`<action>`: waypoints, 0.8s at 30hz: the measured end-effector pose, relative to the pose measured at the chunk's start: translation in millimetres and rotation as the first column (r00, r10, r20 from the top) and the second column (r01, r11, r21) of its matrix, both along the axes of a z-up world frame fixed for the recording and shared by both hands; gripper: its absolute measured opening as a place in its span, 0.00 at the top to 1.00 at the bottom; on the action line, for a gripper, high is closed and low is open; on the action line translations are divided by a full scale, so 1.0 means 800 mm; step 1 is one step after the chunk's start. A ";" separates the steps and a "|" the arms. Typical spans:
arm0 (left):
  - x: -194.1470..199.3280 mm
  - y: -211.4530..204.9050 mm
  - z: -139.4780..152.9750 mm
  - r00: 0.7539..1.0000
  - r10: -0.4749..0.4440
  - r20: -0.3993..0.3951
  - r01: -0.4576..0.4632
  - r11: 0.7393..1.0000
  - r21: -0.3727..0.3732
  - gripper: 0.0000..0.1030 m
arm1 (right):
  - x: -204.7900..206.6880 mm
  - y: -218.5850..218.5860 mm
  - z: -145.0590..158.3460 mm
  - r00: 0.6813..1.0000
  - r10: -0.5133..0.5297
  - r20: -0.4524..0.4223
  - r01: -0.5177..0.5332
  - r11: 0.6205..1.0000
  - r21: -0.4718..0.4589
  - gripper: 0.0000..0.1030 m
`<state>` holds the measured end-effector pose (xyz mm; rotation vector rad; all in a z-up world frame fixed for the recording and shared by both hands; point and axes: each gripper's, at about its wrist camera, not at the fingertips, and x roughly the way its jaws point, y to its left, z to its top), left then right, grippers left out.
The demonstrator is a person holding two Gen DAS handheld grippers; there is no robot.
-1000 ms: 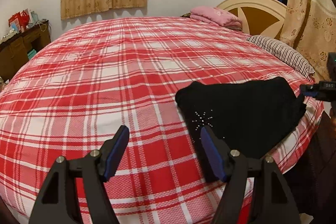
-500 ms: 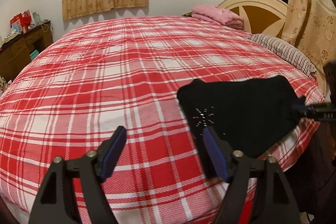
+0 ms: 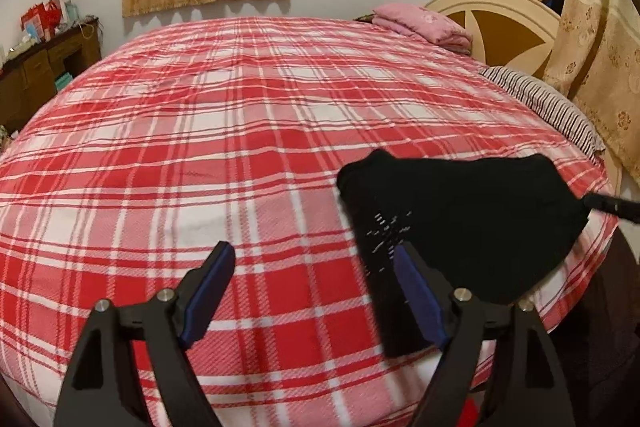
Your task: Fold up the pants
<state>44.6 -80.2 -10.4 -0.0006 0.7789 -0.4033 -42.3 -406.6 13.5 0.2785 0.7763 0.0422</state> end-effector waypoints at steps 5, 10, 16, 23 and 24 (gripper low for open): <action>0.005 -0.034 0.003 0.999 -0.042 0.014 0.042 0.999 0.021 0.13 | 0.021 -0.029 -0.021 0.988 -0.151 -0.017 0.150 0.988 -0.033 0.31; 0.015 -0.070 -0.014 0.997 -0.067 -0.025 0.069 0.995 0.065 0.09 | 0.028 -0.037 -0.057 0.971 -0.231 -0.062 0.227 0.972 -0.060 0.31; 0.019 -0.084 -0.030 0.996 -0.064 -0.064 0.071 0.990 0.119 0.09 | 0.024 -0.043 -0.067 0.969 -0.244 -0.032 0.241 0.968 -0.072 0.31; 0.019 -0.087 -0.037 0.995 -0.055 -0.079 0.064 0.991 0.120 0.09 | 0.019 -0.038 -0.072 0.969 -0.246 0.000 0.246 0.967 -0.069 0.31; 0.019 -0.087 -0.038 0.995 -0.053 -0.082 0.062 0.991 0.119 0.09 | 0.018 -0.035 -0.073 0.969 -0.247 0.002 0.246 0.966 -0.077 0.31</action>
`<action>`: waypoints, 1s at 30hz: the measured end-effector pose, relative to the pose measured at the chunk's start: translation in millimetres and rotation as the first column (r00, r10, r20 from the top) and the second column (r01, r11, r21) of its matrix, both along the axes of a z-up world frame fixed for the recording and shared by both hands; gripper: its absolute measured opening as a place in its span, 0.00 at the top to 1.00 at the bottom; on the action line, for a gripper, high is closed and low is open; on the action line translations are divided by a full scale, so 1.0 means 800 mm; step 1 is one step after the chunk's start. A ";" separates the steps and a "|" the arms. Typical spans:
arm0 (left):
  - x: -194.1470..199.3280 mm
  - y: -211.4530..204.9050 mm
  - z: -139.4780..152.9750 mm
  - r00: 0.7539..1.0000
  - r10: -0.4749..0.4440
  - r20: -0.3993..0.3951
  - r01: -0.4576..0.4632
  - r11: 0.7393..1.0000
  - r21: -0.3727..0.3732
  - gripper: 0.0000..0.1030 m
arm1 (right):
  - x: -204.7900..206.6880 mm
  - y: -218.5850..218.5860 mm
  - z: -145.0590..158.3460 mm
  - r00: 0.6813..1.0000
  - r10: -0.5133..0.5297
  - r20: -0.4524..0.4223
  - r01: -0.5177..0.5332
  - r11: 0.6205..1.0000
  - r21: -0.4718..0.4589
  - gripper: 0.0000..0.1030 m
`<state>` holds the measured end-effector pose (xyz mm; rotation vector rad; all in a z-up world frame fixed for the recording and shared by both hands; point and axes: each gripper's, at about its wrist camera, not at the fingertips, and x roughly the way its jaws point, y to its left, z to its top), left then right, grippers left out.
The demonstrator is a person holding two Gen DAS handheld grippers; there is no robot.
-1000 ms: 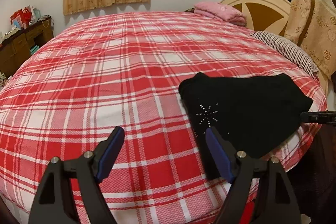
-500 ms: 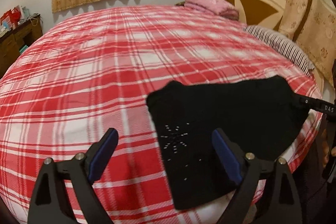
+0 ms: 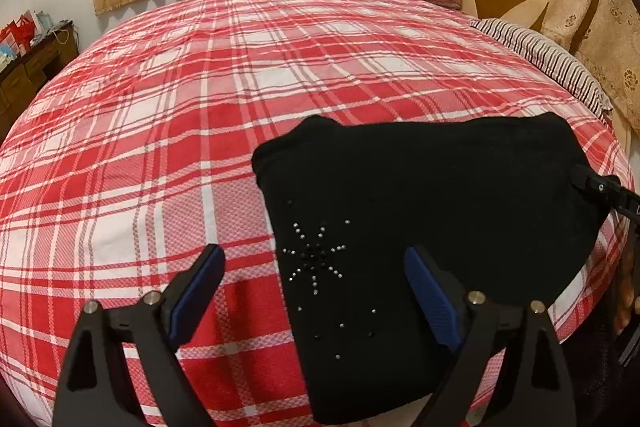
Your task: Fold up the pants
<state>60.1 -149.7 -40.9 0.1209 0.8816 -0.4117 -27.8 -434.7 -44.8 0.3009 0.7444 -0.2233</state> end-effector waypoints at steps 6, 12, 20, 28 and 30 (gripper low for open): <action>0.002 -0.002 -0.005 1.000 0.008 -0.014 -0.008 1.000 -0.002 0.09 | 0.002 0.017 -0.003 0.999 0.032 -0.026 -0.033 0.999 -0.037 0.30; 0.006 0.001 -0.013 0.998 0.029 -0.056 -0.031 0.999 -0.042 0.08 | -0.001 0.016 -0.005 0.999 0.030 -0.016 -0.031 0.999 -0.040 0.29; 0.007 0.007 -0.017 0.993 0.021 -0.118 -0.035 0.992 -0.122 0.04 | -0.002 0.017 -0.001 0.995 0.085 -0.052 -0.086 0.996 -0.011 0.29; 0.005 0.012 -0.017 0.991 -0.003 -0.135 -0.029 0.972 -0.233 0.02 | -0.024 0.008 0.003 0.995 0.096 -0.008 -0.095 0.992 0.081 0.29; 0.004 0.009 -0.017 0.992 -0.005 -0.130 -0.024 0.975 -0.220 0.02 | -0.028 0.004 0.004 0.996 0.084 0.007 -0.084 0.991 0.106 0.29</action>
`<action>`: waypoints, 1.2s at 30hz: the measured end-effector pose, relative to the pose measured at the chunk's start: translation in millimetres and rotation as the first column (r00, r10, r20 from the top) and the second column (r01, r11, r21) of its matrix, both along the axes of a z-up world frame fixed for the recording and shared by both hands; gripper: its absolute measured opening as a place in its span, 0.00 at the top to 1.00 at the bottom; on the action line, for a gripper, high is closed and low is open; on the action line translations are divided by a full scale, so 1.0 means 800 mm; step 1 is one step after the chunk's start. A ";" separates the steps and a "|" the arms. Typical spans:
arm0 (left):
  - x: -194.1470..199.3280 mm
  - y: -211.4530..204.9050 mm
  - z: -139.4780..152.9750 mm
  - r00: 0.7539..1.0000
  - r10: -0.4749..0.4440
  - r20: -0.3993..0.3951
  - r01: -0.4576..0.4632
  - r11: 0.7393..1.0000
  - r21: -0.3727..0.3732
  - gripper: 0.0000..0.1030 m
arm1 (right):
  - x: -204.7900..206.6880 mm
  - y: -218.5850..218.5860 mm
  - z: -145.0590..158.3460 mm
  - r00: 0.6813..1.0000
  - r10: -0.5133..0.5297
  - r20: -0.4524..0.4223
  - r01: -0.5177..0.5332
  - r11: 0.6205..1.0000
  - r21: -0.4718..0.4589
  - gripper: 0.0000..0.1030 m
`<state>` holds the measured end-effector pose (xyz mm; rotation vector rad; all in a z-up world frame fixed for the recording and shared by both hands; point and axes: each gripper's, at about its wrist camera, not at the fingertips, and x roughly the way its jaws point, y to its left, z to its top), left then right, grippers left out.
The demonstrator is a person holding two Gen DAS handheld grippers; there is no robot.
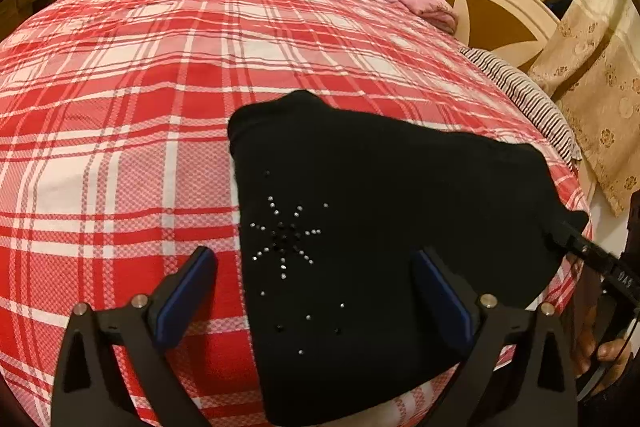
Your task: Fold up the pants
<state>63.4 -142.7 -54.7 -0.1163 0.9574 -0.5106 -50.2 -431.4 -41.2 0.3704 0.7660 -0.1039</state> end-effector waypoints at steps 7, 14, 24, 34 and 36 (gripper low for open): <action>-0.004 -0.009 -0.004 0.999 -0.020 0.037 0.017 0.998 0.058 0.00 | -0.020 -0.017 0.004 0.999 -0.036 0.035 0.031 0.992 0.124 0.29; -0.004 0.002 0.002 0.999 0.018 0.032 -0.020 0.998 0.060 0.00 | -0.064 -0.013 0.041 0.987 -0.133 0.095 0.137 0.990 -0.037 0.83; -0.020 0.027 0.043 0.975 0.088 0.202 -0.105 0.992 0.073 0.00 | -0.046 0.022 0.015 1.000 -0.008 0.005 0.008 0.997 -0.082 0.83; -0.011 0.033 0.027 0.986 0.099 0.137 -0.112 0.990 0.085 0.00 | -0.040 0.015 0.003 0.993 -0.079 -0.087 0.060 0.976 -0.208 0.86; -0.015 0.032 0.027 0.986 0.092 0.139 -0.105 0.991 0.084 0.00 | -0.048 0.006 0.006 0.992 -0.102 -0.077 0.088 0.981 -0.174 0.86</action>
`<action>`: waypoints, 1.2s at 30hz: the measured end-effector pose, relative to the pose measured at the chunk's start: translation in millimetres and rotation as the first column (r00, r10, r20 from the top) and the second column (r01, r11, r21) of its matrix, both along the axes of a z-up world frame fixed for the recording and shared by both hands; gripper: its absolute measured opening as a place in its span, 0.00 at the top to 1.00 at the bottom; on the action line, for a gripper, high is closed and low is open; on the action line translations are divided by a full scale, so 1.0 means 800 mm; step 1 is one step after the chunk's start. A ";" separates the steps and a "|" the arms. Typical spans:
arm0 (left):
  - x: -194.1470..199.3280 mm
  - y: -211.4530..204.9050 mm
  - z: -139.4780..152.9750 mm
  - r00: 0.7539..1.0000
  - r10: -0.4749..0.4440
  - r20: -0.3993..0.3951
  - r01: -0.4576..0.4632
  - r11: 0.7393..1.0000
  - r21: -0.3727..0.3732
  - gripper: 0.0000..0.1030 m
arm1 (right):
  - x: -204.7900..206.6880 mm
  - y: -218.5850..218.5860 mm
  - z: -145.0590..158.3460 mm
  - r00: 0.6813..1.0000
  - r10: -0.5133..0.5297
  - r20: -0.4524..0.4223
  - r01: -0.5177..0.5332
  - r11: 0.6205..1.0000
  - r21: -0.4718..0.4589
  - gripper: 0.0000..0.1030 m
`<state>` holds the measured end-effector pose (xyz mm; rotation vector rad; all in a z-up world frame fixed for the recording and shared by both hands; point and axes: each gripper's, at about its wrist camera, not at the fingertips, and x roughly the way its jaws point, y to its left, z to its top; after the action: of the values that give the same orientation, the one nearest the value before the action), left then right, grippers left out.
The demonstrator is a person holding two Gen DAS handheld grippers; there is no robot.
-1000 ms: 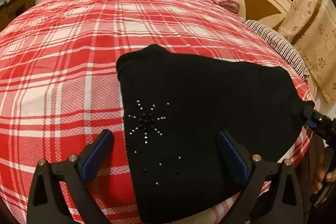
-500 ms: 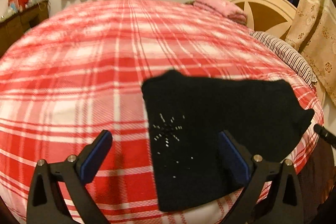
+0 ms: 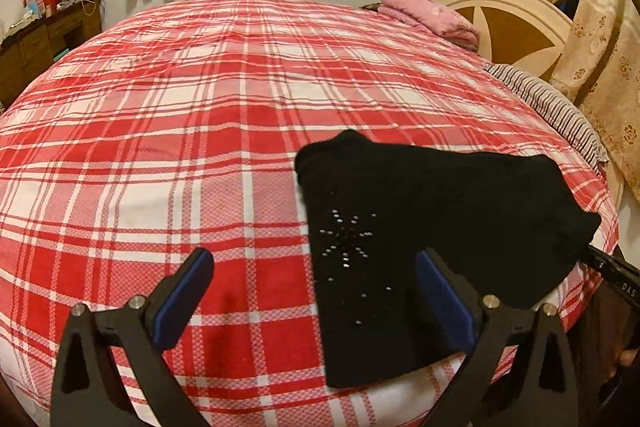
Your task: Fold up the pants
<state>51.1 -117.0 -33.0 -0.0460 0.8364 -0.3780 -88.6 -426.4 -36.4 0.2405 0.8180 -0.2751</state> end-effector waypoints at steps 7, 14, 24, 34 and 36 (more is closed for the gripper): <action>-0.003 0.005 -0.003 0.999 0.029 0.027 -0.030 0.999 0.030 0.00 | 0.007 0.038 0.063 0.976 0.107 0.190 -0.104 0.994 -0.030 0.84; -0.007 -0.015 -0.020 0.998 -0.008 0.070 -0.001 0.990 0.138 0.00 | 0.144 0.122 0.069 0.869 0.463 0.175 -0.486 0.866 0.123 0.83; -0.013 -0.005 -0.046 0.999 0.031 0.025 -0.032 0.999 0.040 0.00 | 0.303 0.258 0.025 0.596 0.800 -0.073 -0.788 0.599 0.141 0.83; -0.017 -0.011 -0.048 0.998 0.007 0.056 -0.010 0.998 0.055 0.00 | 0.344 0.305 -0.032 0.480 0.750 -0.455 -0.832 0.553 0.033 0.78; -0.021 -0.013 -0.049 0.998 0.016 0.068 -0.020 0.998 0.062 0.00 | 0.357 0.299 -0.036 0.505 0.731 -0.458 -0.798 0.598 0.074 0.74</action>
<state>34.1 -127.2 -72.2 0.0178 0.7800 -0.3346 197.2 -187.5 -65.0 -0.3730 1.2827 0.4971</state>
